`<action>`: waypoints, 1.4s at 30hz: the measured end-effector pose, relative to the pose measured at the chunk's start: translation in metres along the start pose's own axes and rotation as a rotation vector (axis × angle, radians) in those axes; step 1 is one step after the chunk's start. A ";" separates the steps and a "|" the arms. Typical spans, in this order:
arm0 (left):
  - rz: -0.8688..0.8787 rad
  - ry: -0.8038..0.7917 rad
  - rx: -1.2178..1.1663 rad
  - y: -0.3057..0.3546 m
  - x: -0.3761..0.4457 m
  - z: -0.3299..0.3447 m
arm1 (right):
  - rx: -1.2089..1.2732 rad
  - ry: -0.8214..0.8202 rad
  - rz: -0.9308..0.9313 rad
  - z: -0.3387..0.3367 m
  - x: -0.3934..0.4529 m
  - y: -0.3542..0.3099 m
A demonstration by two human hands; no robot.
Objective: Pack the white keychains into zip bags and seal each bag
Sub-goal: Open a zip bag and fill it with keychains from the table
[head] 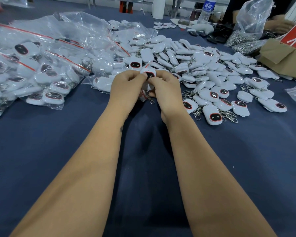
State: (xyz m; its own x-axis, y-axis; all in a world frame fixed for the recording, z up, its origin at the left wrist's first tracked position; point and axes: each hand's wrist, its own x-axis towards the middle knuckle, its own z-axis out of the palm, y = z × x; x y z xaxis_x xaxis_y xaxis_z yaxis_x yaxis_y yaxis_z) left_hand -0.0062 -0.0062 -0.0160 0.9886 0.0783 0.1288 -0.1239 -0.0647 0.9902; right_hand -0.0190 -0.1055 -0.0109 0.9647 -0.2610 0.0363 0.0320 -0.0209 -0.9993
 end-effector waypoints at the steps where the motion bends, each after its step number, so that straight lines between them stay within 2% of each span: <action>1: -0.021 0.015 -0.054 0.001 0.000 0.000 | 0.000 0.003 -0.002 0.001 -0.001 0.000; 4: -0.015 0.051 -0.087 0.000 0.000 -0.001 | 0.061 0.081 -0.015 0.002 0.000 -0.001; 9: 0.072 0.093 0.064 -0.004 0.001 -0.002 | 0.349 0.219 -0.003 -0.003 0.006 -0.003; 13: 0.113 0.094 0.221 -0.004 -0.001 0.001 | 0.617 0.167 -0.015 -0.005 0.005 -0.007; 16: 0.107 0.100 0.267 -0.003 -0.001 -0.001 | 0.691 0.073 -0.023 -0.003 0.002 -0.010; 19: 0.065 0.115 0.143 -0.003 0.001 -0.003 | 0.604 0.020 -0.024 0.002 -0.001 -0.009; 26: 0.045 0.153 -0.116 0.004 0.000 -0.005 | 0.227 0.004 -0.091 0.006 -0.001 -0.001; 33: 0.085 0.173 -0.208 0.009 -0.002 -0.006 | -0.102 -0.013 -0.205 0.004 -0.005 0.005; 37: 0.149 0.176 -0.142 0.011 -0.004 -0.006 | -0.115 -0.058 -0.216 0.005 -0.007 0.004; 42: 0.204 0.204 -0.029 0.011 -0.004 -0.003 | -0.023 0.004 -0.176 0.006 -0.008 0.001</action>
State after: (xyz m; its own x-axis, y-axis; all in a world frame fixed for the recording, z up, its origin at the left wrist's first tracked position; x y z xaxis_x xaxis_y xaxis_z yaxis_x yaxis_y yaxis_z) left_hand -0.0117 -0.0037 -0.0053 0.9058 0.2650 0.3305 -0.3235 -0.0712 0.9436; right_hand -0.0251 -0.0979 -0.0126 0.9437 -0.2546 0.2111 0.1944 -0.0892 -0.9769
